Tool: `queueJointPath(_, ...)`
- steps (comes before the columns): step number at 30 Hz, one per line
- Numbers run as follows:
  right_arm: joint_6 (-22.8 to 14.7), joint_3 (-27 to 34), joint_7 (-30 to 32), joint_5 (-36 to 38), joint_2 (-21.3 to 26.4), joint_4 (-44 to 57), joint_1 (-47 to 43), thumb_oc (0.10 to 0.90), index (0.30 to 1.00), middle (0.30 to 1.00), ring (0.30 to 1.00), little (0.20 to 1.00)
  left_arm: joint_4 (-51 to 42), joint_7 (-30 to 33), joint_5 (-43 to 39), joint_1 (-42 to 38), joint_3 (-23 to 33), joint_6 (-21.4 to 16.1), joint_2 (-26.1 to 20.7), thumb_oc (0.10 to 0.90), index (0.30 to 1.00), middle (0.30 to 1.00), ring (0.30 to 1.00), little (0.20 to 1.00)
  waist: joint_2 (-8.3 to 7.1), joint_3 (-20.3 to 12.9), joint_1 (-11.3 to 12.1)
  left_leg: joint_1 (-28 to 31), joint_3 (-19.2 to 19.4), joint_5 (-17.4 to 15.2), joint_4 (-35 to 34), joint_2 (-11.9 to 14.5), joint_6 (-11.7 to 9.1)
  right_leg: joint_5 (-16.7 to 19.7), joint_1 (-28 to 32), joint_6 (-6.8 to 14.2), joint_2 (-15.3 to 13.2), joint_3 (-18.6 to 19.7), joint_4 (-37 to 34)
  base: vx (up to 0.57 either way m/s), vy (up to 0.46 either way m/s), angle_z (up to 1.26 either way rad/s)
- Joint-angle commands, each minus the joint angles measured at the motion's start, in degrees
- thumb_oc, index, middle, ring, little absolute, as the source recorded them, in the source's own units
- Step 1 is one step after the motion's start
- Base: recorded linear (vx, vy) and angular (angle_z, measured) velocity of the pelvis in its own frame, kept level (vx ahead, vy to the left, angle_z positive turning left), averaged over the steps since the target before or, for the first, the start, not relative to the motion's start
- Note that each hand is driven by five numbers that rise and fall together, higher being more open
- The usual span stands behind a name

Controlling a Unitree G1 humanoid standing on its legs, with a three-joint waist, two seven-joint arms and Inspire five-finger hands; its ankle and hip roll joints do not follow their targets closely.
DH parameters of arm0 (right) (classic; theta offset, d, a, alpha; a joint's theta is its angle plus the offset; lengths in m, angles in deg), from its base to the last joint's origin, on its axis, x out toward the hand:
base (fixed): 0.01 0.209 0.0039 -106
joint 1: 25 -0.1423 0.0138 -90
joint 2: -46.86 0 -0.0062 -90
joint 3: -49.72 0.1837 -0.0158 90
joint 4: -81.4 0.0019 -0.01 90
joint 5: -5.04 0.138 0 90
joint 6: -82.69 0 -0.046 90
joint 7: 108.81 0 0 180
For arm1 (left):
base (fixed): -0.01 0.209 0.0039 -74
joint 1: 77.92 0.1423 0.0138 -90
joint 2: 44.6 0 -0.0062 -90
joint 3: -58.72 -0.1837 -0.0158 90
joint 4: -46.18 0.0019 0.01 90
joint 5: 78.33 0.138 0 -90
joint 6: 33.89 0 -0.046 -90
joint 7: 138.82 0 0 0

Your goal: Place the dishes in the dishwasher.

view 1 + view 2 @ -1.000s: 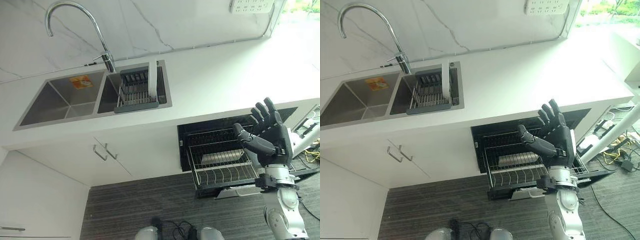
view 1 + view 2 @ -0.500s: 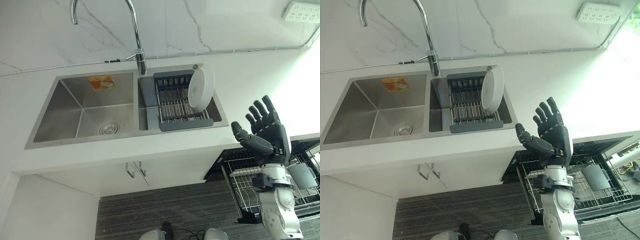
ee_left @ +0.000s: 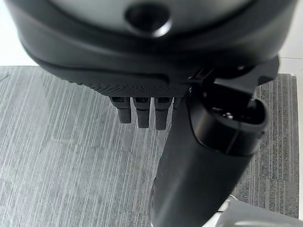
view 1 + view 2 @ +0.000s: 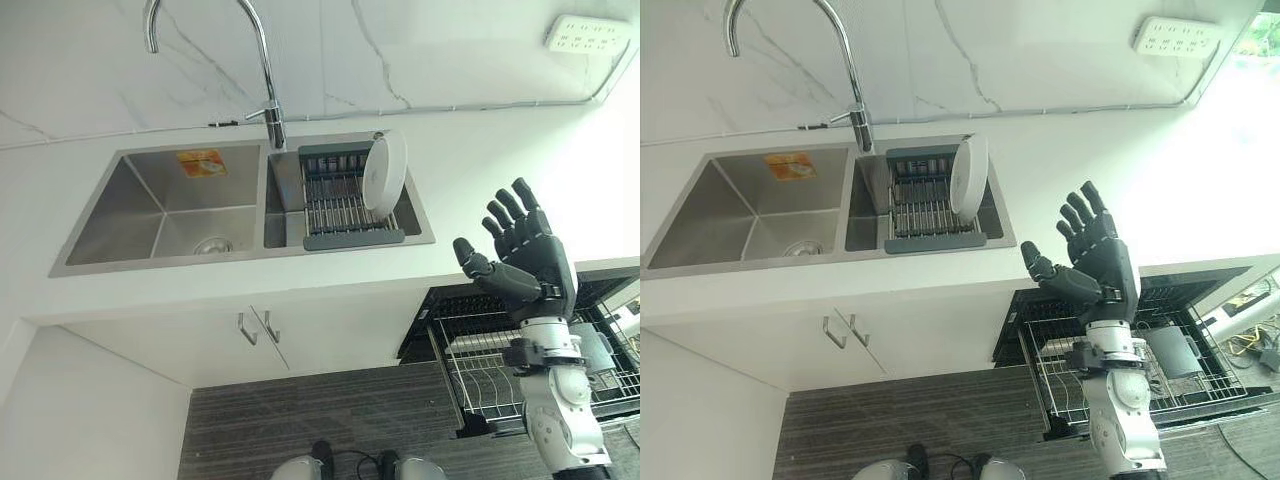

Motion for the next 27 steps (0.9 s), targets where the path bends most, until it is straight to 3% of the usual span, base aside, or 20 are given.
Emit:
queueJointPath(1,-7.9,5.2,4.8,-3.2,0.6,6.4,-5.0,0.800,0.900,0.900,0.900,0.900,2.5,0.2,1.3,-0.5,0.1,-0.1,-1.9,0.800,0.900,0.900,0.900,0.900,-1.18,-2.1,-0.5,-0.3,-1.0,-8.6,2.8,1.9,-2.4,-1.4,2.9,4.2,1.1,2.4,-5.1,0.03,0.013,0.06)
queueJointPath(12,-4.9,6.7,3.7,-3.6,1.4,7.1,-5.8,0.800,0.900,0.900,0.900,0.900,2.2,0.4,3.8,0.7,0.4,-0.6,-1.4,0.800,0.900,0.900,0.900,0.900,-1.44,-3.0,-0.4,1.5,-1.1,-9.8,2.8,1.4,-2.4,-1.4,3.2,4.5,0.9,2.7,-5.1,0.04,0.003,0.01)
queueJointPath(18,4.4,6.0,2.1,4.0,5.2,3.1,-14.1,0.800,0.900,0.900,0.900,0.900,3.6,-0.4,5.8,1.2,-0.8,-0.8,-3.2,0.800,0.900,0.900,0.900,0.900,-2.44,-3.8,2.0,2.5,-0.1,-10.4,2.8,2.0,-3.1,-1.1,3.9,5.4,-1.0,0.1,-5.1,0.11,-0.053,0.01)
queueJointPath(27,9.8,5.9,5.7,4.6,8.6,-5.3,-23.9,0.800,0.900,0.900,0.900,0.900,5.2,-1.2,7.2,1.2,-0.5,-0.9,-5.1,0.800,0.900,0.900,0.900,0.900,-3.05,-4.5,3.9,2.5,-0.6,-10.3,2.8,2.1,-3.6,-1.1,4.3,5.5,-1.5,-1.1,-5.1,0.07,-0.043,0.05)
